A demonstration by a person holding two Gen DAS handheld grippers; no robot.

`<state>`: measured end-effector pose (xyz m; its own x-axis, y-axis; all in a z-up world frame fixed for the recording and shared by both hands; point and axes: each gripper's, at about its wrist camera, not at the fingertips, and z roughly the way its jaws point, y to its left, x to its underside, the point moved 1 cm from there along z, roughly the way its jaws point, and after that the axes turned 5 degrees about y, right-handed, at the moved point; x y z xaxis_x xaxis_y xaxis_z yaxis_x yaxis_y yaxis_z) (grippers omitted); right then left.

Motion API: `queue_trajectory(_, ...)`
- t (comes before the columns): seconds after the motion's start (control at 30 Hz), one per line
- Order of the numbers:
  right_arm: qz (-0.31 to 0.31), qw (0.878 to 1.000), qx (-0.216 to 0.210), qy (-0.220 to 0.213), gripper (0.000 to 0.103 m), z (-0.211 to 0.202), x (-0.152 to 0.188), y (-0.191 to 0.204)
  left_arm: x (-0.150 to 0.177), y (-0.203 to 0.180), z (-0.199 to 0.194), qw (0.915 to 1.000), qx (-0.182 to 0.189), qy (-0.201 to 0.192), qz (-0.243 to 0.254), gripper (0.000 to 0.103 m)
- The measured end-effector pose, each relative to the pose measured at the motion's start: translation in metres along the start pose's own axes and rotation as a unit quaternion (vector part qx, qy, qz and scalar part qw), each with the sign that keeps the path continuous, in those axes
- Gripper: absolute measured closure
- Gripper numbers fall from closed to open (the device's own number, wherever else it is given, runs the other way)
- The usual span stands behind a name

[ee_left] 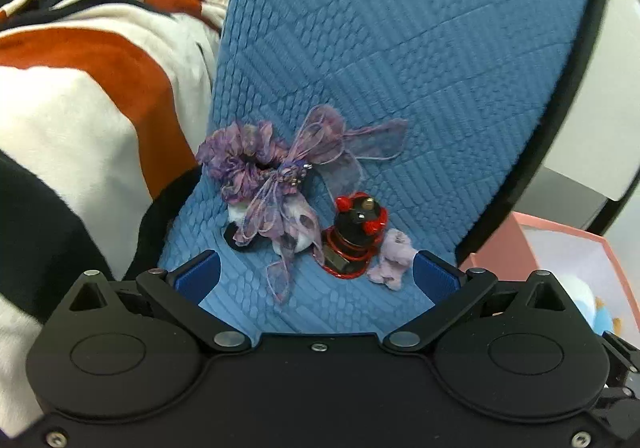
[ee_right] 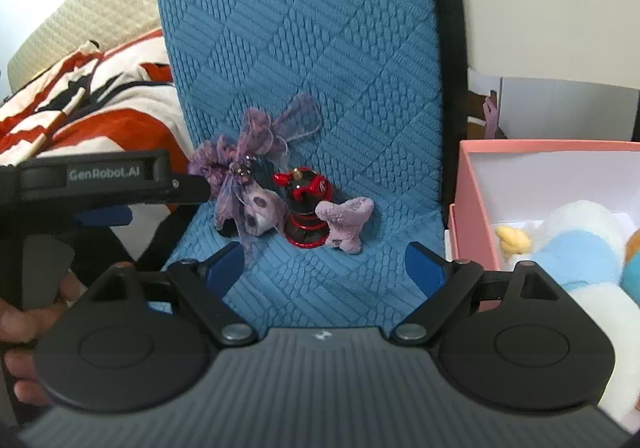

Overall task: Organize objects
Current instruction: 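Grasp the lilac slipper with the right gripper while the left grasps the purple bow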

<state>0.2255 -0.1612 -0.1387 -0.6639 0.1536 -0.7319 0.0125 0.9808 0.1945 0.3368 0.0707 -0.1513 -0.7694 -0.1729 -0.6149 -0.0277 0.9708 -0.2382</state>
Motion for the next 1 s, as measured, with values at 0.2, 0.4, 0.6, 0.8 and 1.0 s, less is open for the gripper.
queue_trajectory(0.2, 0.008, 1.0, -0.01, 0.018, 0.014, 0.036, -0.016, -0.004, -0.02, 0.01, 0.042, 0.9994, -0.028, 0.019, -0.002, 0.0)
queue_trajectory(0.4, 0.021, 0.999, -0.018, 0.043, 0.015, 0.081, -0.032, -0.008, -0.041, 0.014, 0.085, 0.9972, -0.067, 0.034, 0.005, 0.001)
queue_trajectory(0.6, 0.022, 0.996, -0.013, 0.083, 0.019, 0.131, -0.035, -0.008, -0.062, 0.024, 0.11, 0.9959, -0.081, 0.04, 0.005, 0.001)
queue_trajectory(0.8, 0.018, 0.995, -0.004, 0.1, 0.023, 0.167, -0.037, -0.009, -0.072, 0.03, 0.13, 0.995, -0.086, 0.05, 0.011, 0.005)
queue_trajectory(1.0, 0.019, 0.992, 0.005, 0.122, 0.034, 0.188, -0.033, -0.013, -0.077, 0.03, 0.149, 0.9925, -0.108, 0.05, 0.027, 0.01)
